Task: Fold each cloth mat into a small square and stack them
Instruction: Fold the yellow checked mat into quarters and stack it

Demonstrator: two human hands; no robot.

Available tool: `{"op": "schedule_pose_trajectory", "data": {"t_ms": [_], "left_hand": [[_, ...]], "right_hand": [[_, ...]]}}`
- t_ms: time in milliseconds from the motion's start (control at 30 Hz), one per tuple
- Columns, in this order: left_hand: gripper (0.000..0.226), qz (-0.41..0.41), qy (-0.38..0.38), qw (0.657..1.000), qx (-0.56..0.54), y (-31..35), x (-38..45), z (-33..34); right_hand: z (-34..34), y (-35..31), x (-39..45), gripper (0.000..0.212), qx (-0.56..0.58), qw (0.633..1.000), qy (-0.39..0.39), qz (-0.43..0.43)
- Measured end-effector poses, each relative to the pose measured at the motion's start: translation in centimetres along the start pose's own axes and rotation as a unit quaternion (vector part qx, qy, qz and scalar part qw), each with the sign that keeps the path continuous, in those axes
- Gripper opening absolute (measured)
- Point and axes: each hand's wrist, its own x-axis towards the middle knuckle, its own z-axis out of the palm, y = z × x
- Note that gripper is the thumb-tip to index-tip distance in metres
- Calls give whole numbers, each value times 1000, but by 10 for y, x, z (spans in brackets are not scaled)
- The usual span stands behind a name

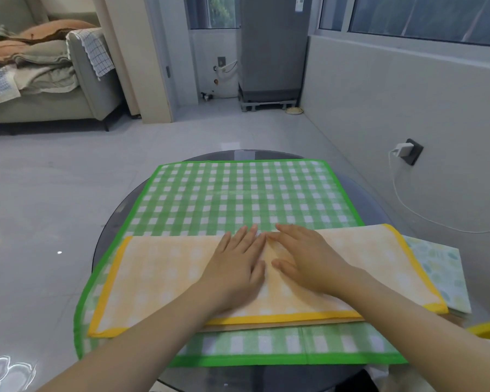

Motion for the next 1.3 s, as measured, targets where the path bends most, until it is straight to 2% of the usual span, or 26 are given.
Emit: {"op": "schedule_pose_trajectory", "data": {"t_ms": [100,200,300,467,800,900,1000,1167,1233,1300], "left_hand": [[57,3,-11,1000,16,-3,1,6],[58,8,-10,1000,28,-6,1,6],[58,14,-8,1000,27,-8,1,7],[57,15,-1,999,29,-7,0,7],[57,10,-2,999,35,-5,1,7],[58,9,-6,1000,29,-3,1,6],[58,8,-9,999,33,-3,2,5],[56,0,-9,1000,15,-3,3,4],[56,-4,-5,1000,15,-12,0,2],[57,-20,-5,1000,22,-30,-7,-1]], "right_hand": [[12,9,-4,66,-8,999,-36,20],[16,22,-15,84,-17,999,-30,43],[13,48,-25,78,-23,995,-13,98],[8,94,-43,82,-22,982,6,189],[6,91,-40,70,-22,978,7,209],[5,69,-31,65,-16,983,21,183],[3,39,-15,58,3,993,32,114],[14,-6,7,53,87,995,-5,47],[25,-11,9,60,33,998,-11,48],[30,-12,10,80,1,998,-14,54]]}}
